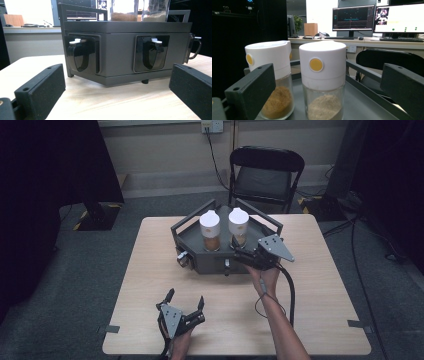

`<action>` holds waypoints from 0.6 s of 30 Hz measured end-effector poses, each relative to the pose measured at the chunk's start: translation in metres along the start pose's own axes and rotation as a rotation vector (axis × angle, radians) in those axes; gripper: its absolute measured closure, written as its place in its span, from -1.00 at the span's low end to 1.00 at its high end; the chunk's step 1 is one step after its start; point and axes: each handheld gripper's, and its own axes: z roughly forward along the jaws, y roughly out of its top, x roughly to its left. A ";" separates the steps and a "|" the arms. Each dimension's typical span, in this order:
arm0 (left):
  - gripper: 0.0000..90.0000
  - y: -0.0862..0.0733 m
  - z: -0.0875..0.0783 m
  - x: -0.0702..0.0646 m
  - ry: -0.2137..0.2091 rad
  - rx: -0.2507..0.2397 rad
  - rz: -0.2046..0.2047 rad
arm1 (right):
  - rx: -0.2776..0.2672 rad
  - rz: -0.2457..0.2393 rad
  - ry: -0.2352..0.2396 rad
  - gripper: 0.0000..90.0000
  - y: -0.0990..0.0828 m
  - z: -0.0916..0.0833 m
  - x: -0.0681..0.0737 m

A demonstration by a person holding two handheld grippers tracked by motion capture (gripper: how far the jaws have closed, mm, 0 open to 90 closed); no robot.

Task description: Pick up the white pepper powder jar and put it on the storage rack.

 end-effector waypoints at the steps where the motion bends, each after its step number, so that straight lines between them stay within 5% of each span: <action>1: -1.00 0.000 0.000 0.000 0.000 0.000 0.000 | -0.001 -0.001 -0.003 -1.00 -0.001 -0.001 0.000; 18: -1.00 0.000 0.000 0.000 0.000 -0.001 0.001 | 0.012 0.030 -0.011 -1.00 -0.019 -0.031 -0.008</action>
